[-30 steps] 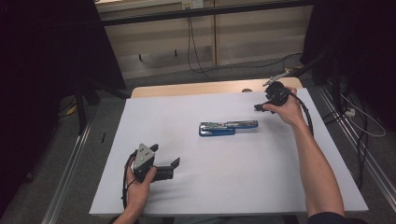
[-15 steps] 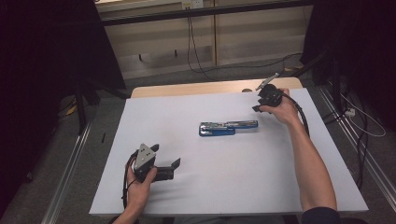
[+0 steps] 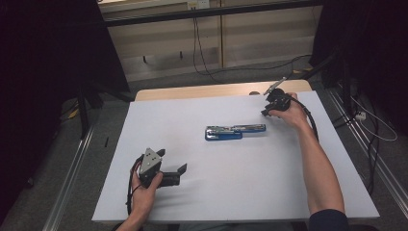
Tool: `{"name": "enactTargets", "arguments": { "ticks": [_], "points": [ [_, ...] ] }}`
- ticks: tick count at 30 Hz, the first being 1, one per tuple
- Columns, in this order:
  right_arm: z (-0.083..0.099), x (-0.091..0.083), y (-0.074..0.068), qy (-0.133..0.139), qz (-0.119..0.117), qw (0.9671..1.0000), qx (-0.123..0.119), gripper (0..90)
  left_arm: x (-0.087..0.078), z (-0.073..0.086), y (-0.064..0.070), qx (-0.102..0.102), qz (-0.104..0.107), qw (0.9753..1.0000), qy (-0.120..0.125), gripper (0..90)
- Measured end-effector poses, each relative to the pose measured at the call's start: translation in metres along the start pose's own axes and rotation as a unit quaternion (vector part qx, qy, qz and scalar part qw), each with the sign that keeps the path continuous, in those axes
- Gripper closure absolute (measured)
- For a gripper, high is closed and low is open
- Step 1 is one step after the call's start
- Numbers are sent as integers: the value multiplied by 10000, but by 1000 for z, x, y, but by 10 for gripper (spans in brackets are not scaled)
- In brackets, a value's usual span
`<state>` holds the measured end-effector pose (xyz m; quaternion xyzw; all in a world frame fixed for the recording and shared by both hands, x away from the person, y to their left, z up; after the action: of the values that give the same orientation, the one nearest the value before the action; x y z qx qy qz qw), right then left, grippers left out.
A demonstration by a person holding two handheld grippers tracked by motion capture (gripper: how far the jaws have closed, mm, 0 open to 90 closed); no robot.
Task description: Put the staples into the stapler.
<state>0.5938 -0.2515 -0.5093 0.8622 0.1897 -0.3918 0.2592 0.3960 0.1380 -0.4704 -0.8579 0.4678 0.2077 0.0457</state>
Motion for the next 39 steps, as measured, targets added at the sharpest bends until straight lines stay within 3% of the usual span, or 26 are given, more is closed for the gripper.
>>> {"name": "enactTargets", "arguments": {
  "ticks": [15, 39],
  "points": [
    [1, 1, -3, -36, -213, 9998, 28, 781, 0, 0, 0, 14, 22, 10000, -21, 33],
    [1, -4, -7, -106, -243, 9993, 266, 796, -1, -1, -1, -5, 13, 10000, 22, 33]
  ]
}}
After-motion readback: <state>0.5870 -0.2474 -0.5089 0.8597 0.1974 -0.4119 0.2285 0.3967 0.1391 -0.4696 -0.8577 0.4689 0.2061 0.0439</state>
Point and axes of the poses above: each handheld gripper's, and its own axes: x roughly forward along the jaws, z roughly out of its underside, y roughly to its right, the point moved 8 cm from there along x, roughly forward along the jaws, and after that the axes turned 15 degrees about z, right-handed, at the moved point
